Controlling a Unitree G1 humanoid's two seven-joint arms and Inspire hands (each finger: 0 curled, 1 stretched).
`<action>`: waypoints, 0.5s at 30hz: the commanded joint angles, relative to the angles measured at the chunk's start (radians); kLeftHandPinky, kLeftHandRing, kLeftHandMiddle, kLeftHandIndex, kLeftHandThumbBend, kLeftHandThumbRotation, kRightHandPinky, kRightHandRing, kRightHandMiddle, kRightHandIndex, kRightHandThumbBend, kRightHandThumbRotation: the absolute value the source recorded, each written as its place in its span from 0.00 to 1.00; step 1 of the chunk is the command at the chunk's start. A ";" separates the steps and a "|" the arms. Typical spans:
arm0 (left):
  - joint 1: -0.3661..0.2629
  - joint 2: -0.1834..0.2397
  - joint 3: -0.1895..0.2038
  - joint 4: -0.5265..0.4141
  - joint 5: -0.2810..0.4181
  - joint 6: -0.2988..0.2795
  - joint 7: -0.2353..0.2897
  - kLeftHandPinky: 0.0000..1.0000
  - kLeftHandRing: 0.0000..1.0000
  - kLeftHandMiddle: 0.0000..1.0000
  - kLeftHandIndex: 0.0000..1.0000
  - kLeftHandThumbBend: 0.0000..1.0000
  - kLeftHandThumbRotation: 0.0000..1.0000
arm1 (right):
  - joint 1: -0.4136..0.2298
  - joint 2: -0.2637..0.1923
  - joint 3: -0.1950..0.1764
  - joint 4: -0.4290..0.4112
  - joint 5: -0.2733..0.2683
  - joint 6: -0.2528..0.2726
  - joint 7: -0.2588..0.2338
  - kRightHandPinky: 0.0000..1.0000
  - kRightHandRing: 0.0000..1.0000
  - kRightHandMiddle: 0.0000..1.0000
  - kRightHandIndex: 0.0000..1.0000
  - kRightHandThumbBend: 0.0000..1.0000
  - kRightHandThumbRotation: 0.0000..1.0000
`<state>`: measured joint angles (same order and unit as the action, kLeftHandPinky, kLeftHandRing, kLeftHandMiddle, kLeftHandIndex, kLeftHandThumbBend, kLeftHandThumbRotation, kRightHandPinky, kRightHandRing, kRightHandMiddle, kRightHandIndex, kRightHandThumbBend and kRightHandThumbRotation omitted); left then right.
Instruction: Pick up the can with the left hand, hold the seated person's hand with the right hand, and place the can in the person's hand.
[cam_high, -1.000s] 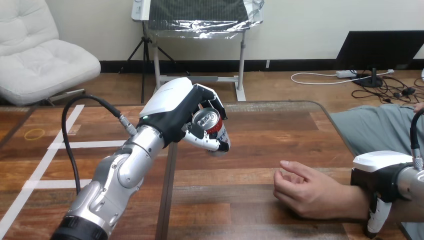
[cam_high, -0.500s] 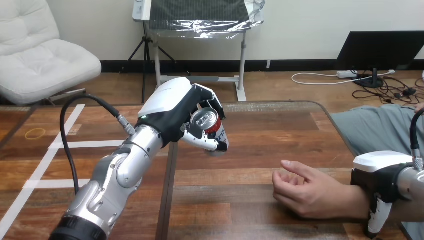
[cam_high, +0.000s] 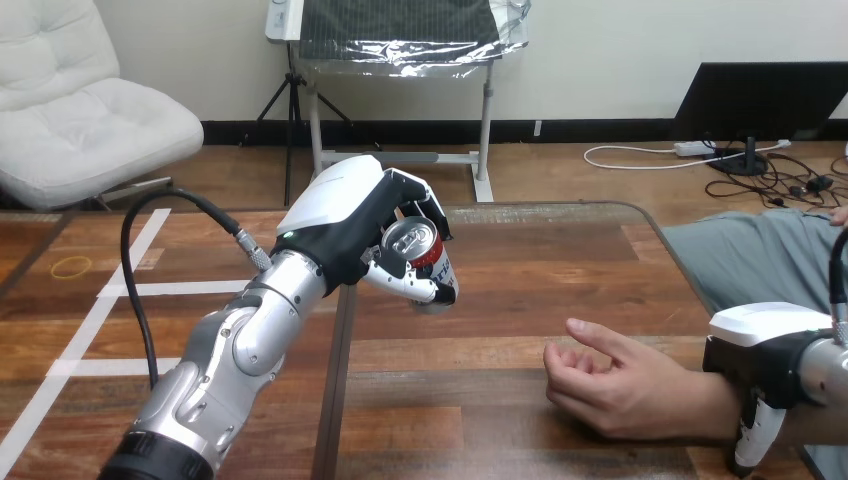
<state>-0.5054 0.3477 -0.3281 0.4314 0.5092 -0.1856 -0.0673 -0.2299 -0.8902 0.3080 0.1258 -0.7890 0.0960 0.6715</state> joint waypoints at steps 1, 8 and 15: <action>-0.073 -0.013 0.040 -0.010 -0.035 -0.014 -0.001 0.33 0.38 0.45 0.46 0.67 0.00 | 0.022 0.006 -0.027 -0.036 0.035 0.012 0.008 0.20 0.31 0.44 0.42 0.68 0.00; -0.106 -0.042 0.038 0.002 -0.053 0.017 -0.013 0.32 0.38 0.44 0.46 0.68 0.00 | 0.008 0.002 -0.063 -0.057 0.046 0.026 0.002 0.21 0.31 0.42 0.42 0.70 0.00; -0.140 -0.075 0.038 0.019 -0.063 0.036 -0.015 0.32 0.37 0.44 0.46 0.68 0.00 | -0.023 -0.013 -0.076 -0.062 0.045 0.018 0.002 0.20 0.31 0.43 0.42 0.69 0.00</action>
<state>-0.5180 0.3132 -0.3253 0.4465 0.4769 -0.1611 -0.0904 -0.2128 -0.8922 0.2656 0.0845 -0.7625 0.1118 0.6750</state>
